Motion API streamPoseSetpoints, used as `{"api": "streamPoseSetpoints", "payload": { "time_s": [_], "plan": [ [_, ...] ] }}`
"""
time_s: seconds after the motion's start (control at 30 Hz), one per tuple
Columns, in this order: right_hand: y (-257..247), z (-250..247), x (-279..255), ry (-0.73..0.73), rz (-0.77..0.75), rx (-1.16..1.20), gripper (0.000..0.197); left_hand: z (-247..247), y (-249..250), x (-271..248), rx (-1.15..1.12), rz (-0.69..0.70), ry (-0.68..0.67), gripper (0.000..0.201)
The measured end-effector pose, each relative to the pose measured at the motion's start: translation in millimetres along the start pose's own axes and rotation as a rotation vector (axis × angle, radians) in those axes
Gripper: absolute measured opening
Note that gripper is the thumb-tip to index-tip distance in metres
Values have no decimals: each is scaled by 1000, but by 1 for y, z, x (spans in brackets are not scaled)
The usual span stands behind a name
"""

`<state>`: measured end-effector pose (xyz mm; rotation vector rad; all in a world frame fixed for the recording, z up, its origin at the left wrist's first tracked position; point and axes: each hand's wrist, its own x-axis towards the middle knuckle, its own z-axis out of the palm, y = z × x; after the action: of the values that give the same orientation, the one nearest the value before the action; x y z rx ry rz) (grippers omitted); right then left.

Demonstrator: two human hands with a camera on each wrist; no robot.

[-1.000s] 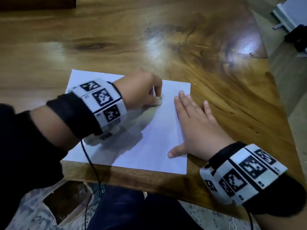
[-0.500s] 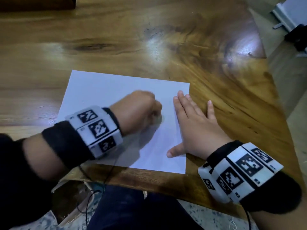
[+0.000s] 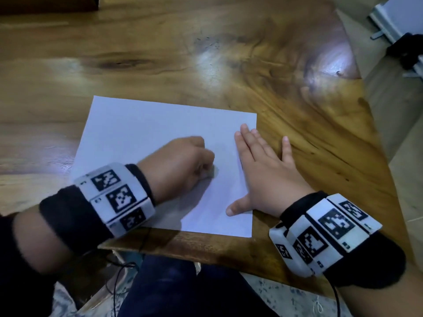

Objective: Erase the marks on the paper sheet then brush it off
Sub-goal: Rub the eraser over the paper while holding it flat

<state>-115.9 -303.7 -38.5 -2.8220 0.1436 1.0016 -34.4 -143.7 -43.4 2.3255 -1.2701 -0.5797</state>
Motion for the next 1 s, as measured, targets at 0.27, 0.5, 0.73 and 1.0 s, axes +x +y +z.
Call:
{"api": "streamPoseSetpoints", "payload": {
  "time_s": [0.27, 0.5, 0.73, 1.0],
  "plan": [
    [1, 0, 1, 10, -11, -10, 142, 5, 12, -2, -35, 31, -204, 11],
    [1, 1, 1, 11, -8, -19, 142, 7, 10, 12, -13, 75, -73, 10],
    [1, 0, 0, 14, -17, -10, 142, 7, 19, 5, -44, 79, -250, 19],
    [1, 1, 2, 15, -13, 0, 144, 22, 20, -2, -172, -83, -255, 13]
  ]
}}
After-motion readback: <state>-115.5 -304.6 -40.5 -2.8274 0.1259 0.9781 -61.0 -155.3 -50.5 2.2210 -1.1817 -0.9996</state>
